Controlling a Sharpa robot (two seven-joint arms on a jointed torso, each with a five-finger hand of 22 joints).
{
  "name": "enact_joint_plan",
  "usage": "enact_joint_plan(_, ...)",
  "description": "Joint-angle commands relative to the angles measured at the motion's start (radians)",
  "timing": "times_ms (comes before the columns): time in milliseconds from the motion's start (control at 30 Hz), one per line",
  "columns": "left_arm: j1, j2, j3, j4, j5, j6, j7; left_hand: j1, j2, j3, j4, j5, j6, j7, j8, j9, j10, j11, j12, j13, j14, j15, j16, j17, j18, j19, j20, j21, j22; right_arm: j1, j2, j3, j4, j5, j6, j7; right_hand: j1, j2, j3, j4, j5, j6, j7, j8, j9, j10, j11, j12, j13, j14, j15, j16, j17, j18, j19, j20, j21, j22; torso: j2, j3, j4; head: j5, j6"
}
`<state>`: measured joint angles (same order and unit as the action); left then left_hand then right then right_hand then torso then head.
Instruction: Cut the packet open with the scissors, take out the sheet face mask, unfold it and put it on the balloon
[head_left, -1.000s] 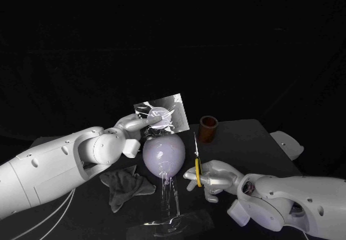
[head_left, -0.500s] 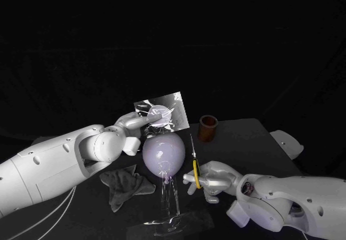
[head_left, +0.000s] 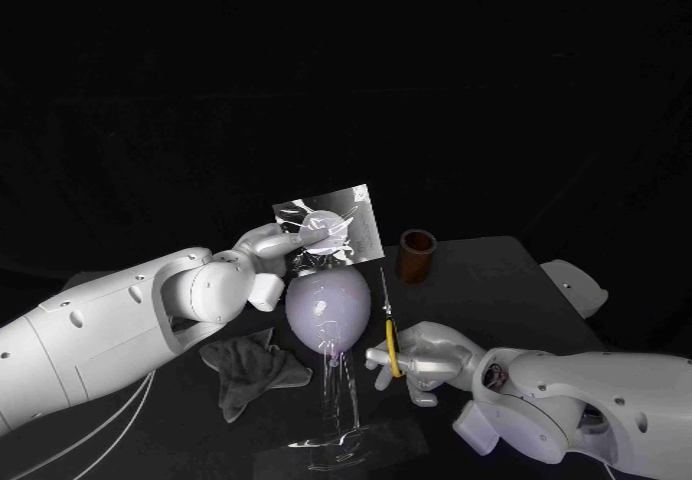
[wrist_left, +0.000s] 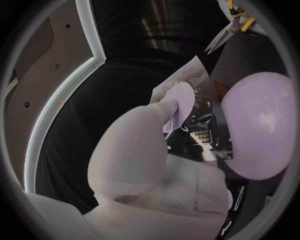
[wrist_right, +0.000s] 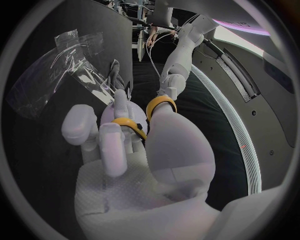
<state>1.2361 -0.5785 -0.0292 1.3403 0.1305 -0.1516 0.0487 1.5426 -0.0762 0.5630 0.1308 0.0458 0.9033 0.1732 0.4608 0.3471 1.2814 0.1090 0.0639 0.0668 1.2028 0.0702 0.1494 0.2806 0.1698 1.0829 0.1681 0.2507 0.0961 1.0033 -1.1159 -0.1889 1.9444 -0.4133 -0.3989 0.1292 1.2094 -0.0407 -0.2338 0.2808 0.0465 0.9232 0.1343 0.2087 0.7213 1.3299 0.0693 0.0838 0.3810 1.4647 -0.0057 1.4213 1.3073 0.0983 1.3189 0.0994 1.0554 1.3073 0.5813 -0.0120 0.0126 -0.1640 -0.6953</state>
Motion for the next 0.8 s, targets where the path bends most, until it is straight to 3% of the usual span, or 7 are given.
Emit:
enact_joint_plan(33, 0.002, 0.003, 0.002, 0.001, -0.01, 0.041, -0.006, -0.002, 0.007, 0.003, -0.001, 0.003, 0.008, 0.001, 0.003, 0.052, 0.01, -0.002, 0.006, 0.001, 0.006, -0.002, -0.004, 0.001, 0.013, 0.008, 0.002, 0.005, 0.001, -0.001, 0.0, 0.0, 0.005, -0.014, 0.02, 0.011, 0.001, 0.012, -0.01, 0.0, 0.002, 0.006, -0.001, 0.006, -0.002, 0.009, -0.01, -0.006, -0.002, 0.043, -0.007, 0.0, -0.002, 0.01, -0.002, -0.005, 0.002, 0.018, -0.001, 0.0004, -0.0012, 0.0, 0.0)
enact_joint_plan(800, 0.002, 0.006, 0.001, -0.001, -0.021, 0.069, -0.02, -0.005, 0.007, 0.004, -0.002, 0.003, 0.008, 0.0, 0.004, 0.054, 0.012, -0.003, 0.006, 0.001, 0.008, -0.003, -0.004, 0.002, 0.013, 0.009, 0.001, 0.007, 0.002, -0.001, -0.011, 0.001, 0.03, -0.024, 0.016, 0.028, 0.016, 0.029, -0.035, -0.004, 0.002, 0.005, 0.002, 0.005, -0.011, 0.0, -0.007, -0.019, -0.016, 0.043, -0.006, 0.0, -0.003, 0.011, -0.006, -0.005, -0.005, 0.016, 0.0, -0.0006, -0.0005, -0.002, -0.003)
